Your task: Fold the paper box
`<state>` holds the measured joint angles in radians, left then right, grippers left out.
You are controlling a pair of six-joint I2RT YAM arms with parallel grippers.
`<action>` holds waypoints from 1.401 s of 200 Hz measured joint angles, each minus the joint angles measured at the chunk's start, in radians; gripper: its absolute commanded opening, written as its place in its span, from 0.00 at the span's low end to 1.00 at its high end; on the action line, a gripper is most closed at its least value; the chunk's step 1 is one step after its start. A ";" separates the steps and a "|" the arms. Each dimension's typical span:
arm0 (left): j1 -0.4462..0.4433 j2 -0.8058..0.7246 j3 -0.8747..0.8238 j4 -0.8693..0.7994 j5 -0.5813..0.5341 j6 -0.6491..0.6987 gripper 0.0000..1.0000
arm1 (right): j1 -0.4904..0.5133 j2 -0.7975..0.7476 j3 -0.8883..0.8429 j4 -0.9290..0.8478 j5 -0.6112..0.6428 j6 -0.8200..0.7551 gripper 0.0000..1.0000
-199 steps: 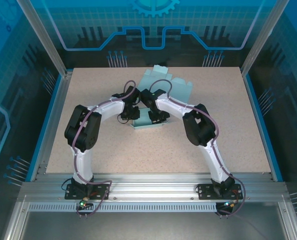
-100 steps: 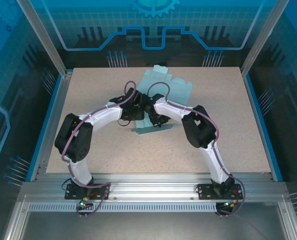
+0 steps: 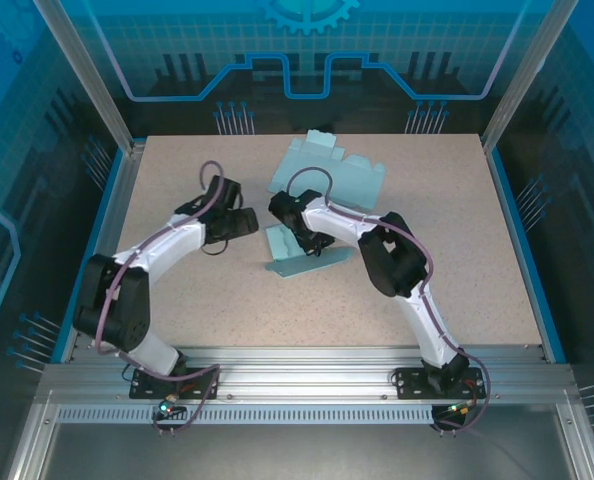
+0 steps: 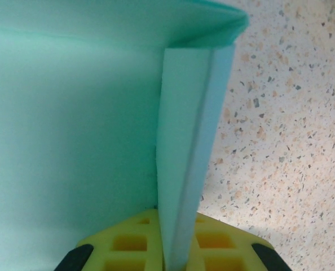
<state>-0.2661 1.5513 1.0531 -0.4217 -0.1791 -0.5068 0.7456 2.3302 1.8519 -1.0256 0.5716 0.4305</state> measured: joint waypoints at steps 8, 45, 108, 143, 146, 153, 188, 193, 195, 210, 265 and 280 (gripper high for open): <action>0.028 -0.030 -0.015 0.000 -0.004 -0.003 0.91 | 0.008 0.000 -0.003 0.005 0.010 -0.026 0.00; 0.114 -0.169 -0.072 -0.002 -0.019 -0.016 0.99 | 0.063 0.005 -0.012 0.032 0.058 -0.155 0.00; 0.128 -0.220 -0.108 0.000 -0.014 -0.015 0.99 | 0.108 -0.004 -0.019 0.089 0.077 -0.327 0.25; 0.128 -0.220 -0.109 0.002 -0.003 -0.014 0.95 | 0.117 -0.002 -0.007 0.085 0.093 -0.386 0.36; 0.128 -0.220 -0.109 0.002 0.000 -0.014 0.95 | 0.117 -0.002 -0.003 0.083 0.090 -0.387 0.37; 0.128 -0.220 -0.109 0.002 0.002 -0.011 0.94 | 0.118 -0.001 0.003 0.080 0.087 -0.395 0.38; 0.128 -0.215 -0.109 0.003 0.028 -0.008 0.92 | 0.120 -0.001 0.022 0.077 0.053 -0.421 0.47; 0.128 -0.213 -0.110 0.004 0.030 -0.008 0.92 | 0.120 -0.003 0.022 0.077 0.048 -0.425 0.47; 0.128 -0.212 -0.111 0.004 0.031 -0.008 0.92 | 0.120 -0.004 0.022 0.077 0.045 -0.425 0.48; 0.128 -0.205 -0.114 0.009 0.042 -0.007 0.90 | 0.120 -0.014 0.022 0.078 0.023 -0.432 0.51; 0.128 -0.161 -0.118 0.035 0.120 0.002 0.77 | 0.127 -0.103 0.023 0.092 -0.023 -0.443 0.52; 0.128 -0.145 -0.119 0.036 0.148 0.014 0.75 | 0.127 -0.120 0.027 0.092 -0.036 -0.443 0.52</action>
<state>-0.1383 1.4063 0.9340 -0.3855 -0.0307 -0.4931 0.8726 2.2101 1.8790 -0.9333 0.5358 -0.0124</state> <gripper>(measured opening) 0.770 0.520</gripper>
